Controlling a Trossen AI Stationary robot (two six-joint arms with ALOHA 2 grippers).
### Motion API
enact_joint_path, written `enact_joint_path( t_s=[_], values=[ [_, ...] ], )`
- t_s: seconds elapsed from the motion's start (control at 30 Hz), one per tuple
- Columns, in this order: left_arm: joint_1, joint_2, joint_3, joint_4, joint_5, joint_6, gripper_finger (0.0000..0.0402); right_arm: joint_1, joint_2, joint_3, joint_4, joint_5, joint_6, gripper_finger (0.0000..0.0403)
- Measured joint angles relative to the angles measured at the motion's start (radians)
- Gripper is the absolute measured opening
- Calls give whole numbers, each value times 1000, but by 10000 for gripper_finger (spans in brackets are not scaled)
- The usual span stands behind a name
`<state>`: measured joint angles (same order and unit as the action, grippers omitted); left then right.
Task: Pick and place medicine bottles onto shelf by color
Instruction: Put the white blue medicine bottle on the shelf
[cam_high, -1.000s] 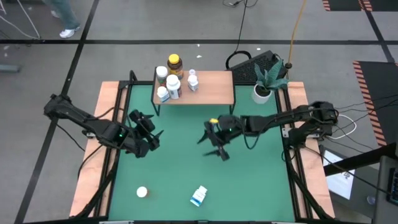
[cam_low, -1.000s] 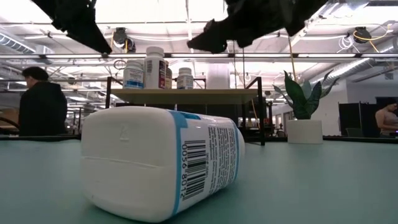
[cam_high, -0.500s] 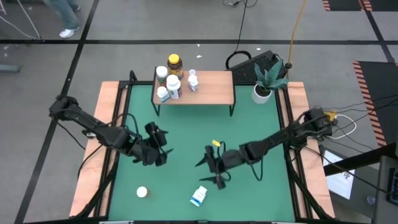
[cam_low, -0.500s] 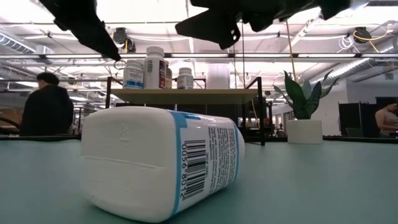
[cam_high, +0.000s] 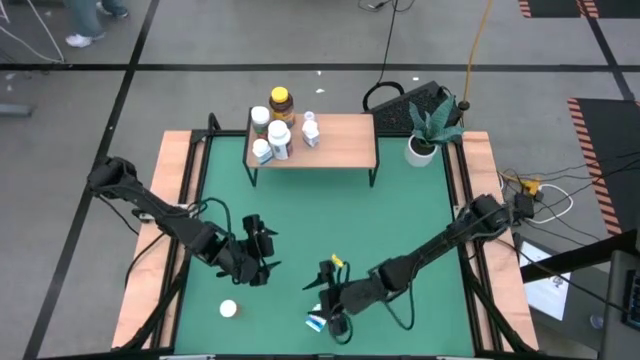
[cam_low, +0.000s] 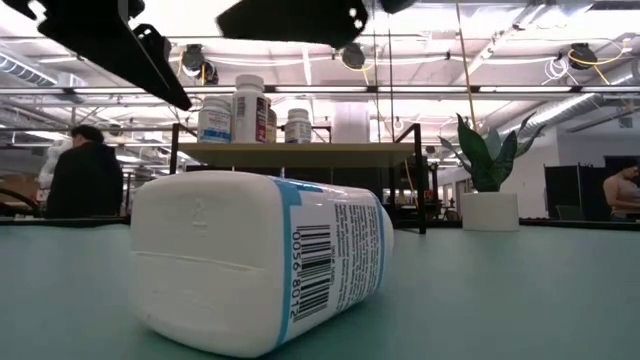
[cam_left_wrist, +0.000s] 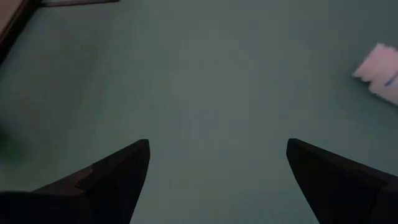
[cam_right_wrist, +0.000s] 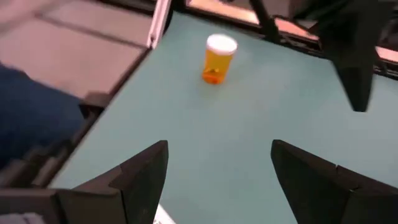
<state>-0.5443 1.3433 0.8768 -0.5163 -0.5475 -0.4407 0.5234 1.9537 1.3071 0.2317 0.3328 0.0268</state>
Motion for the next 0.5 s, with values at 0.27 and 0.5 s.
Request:
enact_joint_path(
  t_s=[0.27,0.5],
  values=[
    [-6,0,0,-6,6,-21,381,10,155,215,-266,-170,-8,282],
    [-7,-1,0,-15,6,-24,381,8,113,222,-474,-230,24,282]
  ],
)
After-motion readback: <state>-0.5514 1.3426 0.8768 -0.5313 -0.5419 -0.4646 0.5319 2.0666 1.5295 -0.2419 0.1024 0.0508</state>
